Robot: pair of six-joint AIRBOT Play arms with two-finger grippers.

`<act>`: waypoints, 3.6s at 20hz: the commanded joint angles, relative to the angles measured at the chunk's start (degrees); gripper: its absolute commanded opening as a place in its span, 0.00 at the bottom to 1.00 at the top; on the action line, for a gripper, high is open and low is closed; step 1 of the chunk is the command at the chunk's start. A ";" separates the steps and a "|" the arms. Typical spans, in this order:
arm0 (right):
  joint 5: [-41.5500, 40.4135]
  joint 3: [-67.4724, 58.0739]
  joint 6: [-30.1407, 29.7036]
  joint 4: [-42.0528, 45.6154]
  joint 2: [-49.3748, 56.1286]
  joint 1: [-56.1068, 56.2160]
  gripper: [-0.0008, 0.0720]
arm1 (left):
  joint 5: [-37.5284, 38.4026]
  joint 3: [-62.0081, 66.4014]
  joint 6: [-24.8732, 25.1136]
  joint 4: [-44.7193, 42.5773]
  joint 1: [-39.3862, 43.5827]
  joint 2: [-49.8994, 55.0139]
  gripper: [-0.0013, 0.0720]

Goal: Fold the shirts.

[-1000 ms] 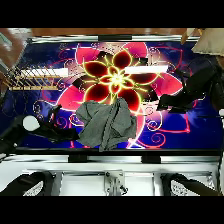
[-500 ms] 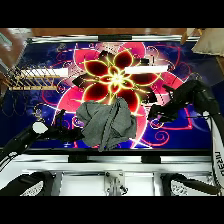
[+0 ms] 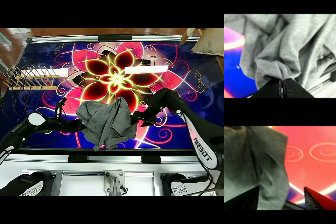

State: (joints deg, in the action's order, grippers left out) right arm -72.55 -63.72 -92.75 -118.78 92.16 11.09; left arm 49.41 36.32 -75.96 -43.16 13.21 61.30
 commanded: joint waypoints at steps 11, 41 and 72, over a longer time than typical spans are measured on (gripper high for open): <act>-0.33 -30.42 -7.19 25.51 -23.41 1.51 0.11 | 11.74 58.88 4.85 -10.84 -11.69 -5.44 0.06; 10.64 -34.18 16.81 29.44 1.38 1.51 0.11 | -0.42 14.75 -10.67 -13.75 -12.11 -4.90 0.06; -2.99 -8.59 3.34 18.99 -17.57 -16.68 0.78 | 0.85 -5.73 -10.73 -34.07 -5.81 -1.46 0.98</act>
State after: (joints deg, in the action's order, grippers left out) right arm -76.31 -72.62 -89.41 -97.91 74.72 -5.52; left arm 52.99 31.11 -86.63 -73.41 7.01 58.85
